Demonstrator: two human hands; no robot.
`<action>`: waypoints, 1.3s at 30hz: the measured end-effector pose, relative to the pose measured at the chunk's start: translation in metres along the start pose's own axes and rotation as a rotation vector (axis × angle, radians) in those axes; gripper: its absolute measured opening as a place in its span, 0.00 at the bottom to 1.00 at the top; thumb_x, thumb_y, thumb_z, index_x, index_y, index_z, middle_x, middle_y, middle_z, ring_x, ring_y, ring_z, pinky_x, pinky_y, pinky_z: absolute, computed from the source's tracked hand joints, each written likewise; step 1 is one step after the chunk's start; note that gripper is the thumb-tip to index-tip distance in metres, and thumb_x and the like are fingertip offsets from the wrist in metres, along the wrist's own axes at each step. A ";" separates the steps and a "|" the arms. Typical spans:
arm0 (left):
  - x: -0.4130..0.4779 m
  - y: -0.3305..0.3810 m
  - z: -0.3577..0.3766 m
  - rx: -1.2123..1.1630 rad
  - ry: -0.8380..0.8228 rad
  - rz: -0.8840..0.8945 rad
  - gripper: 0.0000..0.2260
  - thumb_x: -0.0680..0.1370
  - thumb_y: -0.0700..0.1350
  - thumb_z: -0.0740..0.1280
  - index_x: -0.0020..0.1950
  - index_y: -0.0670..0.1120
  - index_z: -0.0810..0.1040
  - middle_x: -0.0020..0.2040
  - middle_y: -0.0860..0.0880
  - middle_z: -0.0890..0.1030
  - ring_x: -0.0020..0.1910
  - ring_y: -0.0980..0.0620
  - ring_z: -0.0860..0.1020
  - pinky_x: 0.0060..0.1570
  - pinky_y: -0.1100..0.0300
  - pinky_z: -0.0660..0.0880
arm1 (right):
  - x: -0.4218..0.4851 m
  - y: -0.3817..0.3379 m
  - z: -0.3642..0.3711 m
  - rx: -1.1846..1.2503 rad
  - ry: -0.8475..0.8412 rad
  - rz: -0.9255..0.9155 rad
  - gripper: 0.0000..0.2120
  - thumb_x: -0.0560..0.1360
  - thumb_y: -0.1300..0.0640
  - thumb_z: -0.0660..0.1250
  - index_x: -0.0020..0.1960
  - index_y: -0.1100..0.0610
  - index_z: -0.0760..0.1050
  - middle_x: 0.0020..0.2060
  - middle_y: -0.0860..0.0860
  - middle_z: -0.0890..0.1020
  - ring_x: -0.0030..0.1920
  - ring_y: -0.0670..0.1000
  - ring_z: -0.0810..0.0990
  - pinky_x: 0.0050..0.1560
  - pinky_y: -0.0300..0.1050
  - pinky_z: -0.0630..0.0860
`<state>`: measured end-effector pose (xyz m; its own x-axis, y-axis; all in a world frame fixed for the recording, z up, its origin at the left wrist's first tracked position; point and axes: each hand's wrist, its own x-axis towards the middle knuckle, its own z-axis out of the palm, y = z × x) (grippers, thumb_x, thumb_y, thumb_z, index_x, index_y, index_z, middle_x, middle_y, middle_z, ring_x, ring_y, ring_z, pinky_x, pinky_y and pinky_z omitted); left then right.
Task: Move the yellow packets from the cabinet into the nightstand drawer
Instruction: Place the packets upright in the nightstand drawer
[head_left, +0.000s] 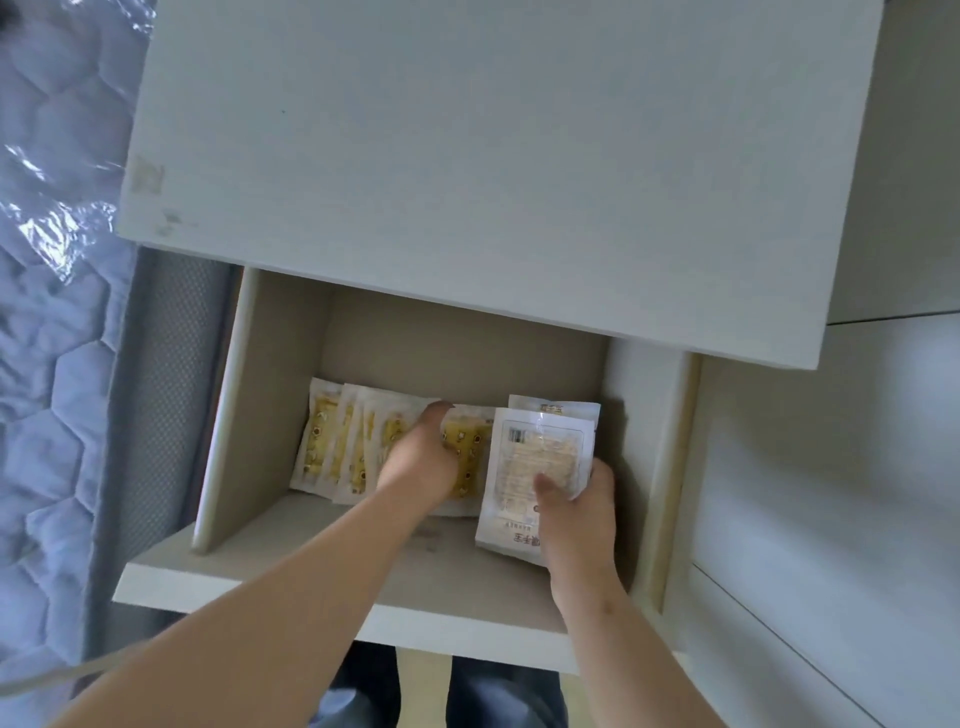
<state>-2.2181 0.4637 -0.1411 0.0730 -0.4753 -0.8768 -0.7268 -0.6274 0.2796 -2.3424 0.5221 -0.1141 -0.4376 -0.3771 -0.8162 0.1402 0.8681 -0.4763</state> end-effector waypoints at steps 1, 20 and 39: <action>-0.004 0.000 0.000 0.062 0.067 0.027 0.26 0.79 0.38 0.57 0.75 0.54 0.56 0.58 0.47 0.75 0.45 0.49 0.78 0.37 0.58 0.76 | -0.001 0.000 0.001 -0.011 0.006 -0.010 0.14 0.77 0.64 0.63 0.59 0.51 0.68 0.51 0.46 0.77 0.51 0.50 0.77 0.42 0.41 0.76; -0.030 0.011 -0.003 -1.033 -0.375 -0.138 0.13 0.82 0.44 0.57 0.61 0.54 0.76 0.54 0.43 0.83 0.52 0.42 0.80 0.57 0.46 0.75 | -0.019 -0.013 -0.003 -0.168 -0.389 -0.183 0.08 0.79 0.56 0.62 0.49 0.42 0.74 0.55 0.47 0.78 0.54 0.47 0.77 0.53 0.39 0.75; 0.029 0.013 0.019 0.451 0.023 0.446 0.15 0.79 0.50 0.62 0.66 0.54 0.71 0.53 0.47 0.79 0.47 0.50 0.77 0.42 0.62 0.71 | 0.058 -0.004 0.007 -1.128 -0.122 -0.351 0.18 0.78 0.65 0.54 0.67 0.57 0.67 0.64 0.57 0.68 0.63 0.59 0.66 0.54 0.50 0.71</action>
<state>-2.2389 0.4534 -0.1701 -0.2926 -0.6472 -0.7039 -0.9065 -0.0466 0.4197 -2.3623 0.4949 -0.1616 -0.2002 -0.6268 -0.7530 -0.8587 0.4823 -0.1732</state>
